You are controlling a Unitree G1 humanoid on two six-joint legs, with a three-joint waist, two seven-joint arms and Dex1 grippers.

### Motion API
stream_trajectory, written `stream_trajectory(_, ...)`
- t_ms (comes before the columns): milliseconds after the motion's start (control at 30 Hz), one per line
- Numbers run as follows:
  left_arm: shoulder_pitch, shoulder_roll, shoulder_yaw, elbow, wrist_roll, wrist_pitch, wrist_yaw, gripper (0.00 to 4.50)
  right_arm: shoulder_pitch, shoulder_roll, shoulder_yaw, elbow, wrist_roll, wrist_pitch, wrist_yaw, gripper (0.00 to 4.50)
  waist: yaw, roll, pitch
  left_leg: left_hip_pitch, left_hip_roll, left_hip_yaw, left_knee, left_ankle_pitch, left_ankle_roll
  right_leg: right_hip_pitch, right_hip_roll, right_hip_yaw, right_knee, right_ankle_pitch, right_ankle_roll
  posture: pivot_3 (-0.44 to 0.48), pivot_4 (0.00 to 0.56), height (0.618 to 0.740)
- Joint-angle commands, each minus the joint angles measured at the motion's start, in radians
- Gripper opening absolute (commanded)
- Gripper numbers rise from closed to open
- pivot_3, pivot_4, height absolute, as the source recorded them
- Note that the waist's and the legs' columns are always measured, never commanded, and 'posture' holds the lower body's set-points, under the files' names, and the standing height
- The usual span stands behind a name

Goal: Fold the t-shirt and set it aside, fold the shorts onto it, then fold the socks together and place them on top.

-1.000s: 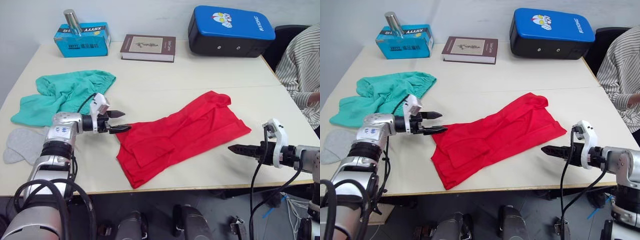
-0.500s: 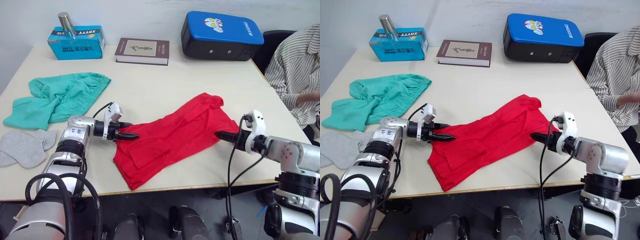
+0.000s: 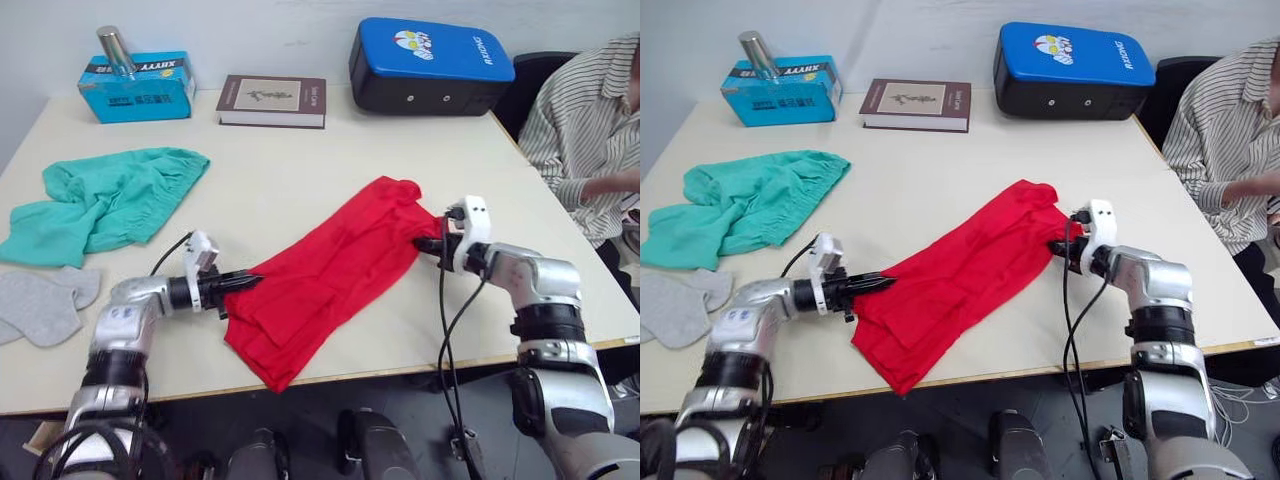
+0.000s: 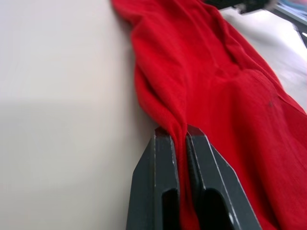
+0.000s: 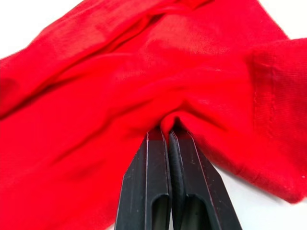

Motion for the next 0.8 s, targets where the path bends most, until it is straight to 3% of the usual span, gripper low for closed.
stream_trajectory(33,0.149,-0.067,0.103,-0.281,-0.049,0.029,0.200,0.00,-0.137,0.029,0.033,0.168,-0.047,-0.164,0.003,0.05,0.001,0.004,0.002,0.000,0.000,0.001,0.000,0.000,0.000,0.000,0.000,0.001,0.000,0.000,0.000,0.000,0.150,0.740)
stream_trajectory(233,0.381,-0.229,0.169,-0.635,-0.053,0.060,0.502,0.00,-0.326,0.133,0.045,0.447,-0.112,-0.376,-0.099,0.05,0.014,0.007,0.004,-0.001,0.000,0.003,-0.001,0.000,0.000,-0.003,0.000,0.004,-0.001,0.000,0.000,0.000,0.150,0.740)
stream_trajectory(467,0.604,-0.307,0.073,-0.839,-0.067,0.074,0.598,0.00,-0.362,0.203,0.046,0.550,-0.135,-0.470,-0.155,0.05,0.031,0.008,0.005,-0.001,-0.001,0.004,0.000,0.000,0.001,-0.003,-0.001,0.005,-0.003,0.000,0.000,0.000,0.150,0.740)
stream_trajectory(533,0.618,-0.304,0.071,-0.843,-0.095,0.107,0.614,0.00,-0.359,0.196,0.047,0.556,-0.138,-0.467,-0.127,0.45,0.034,0.008,0.005,-0.001,-0.001,0.004,0.000,-0.001,0.001,-0.003,-0.001,0.005,-0.003,0.000,0.000,0.000,0.150,0.740)
stream_trajectory(667,0.602,-0.229,0.104,-0.831,-0.141,0.156,0.596,1.19,-0.336,0.142,0.099,0.497,-0.155,-0.395,0.067,1.70,0.034,0.008,0.005,-0.001,-0.001,0.004,0.000,-0.001,0.001,-0.003,-0.001,0.005,-0.002,0.000,0.000,0.000,0.150,0.740)
stream_trajectory(733,0.597,-0.150,0.146,-0.818,-0.211,0.216,0.543,1.84,-0.304,0.090,0.144,0.433,-0.167,-0.332,0.187,2.40,0.034,0.008,0.005,-0.001,-0.001,0.004,-0.001,-0.001,0.001,-0.004,-0.001,0.005,-0.003,0.000,0.000,0.000,0.150,0.740)
stream_trajectory(800,0.590,0.005,0.211,-0.750,-0.257,0.258,0.417,2.40,-0.226,0.000,0.188,0.259,-0.134,-0.191,0.357,3.01,0.036,0.008,0.005,-0.002,-0.001,0.003,-0.001,-0.001,0.001,-0.004,-0.001,0.004,-0.003,0.000,-0.001,0.000,0.150,0.740)
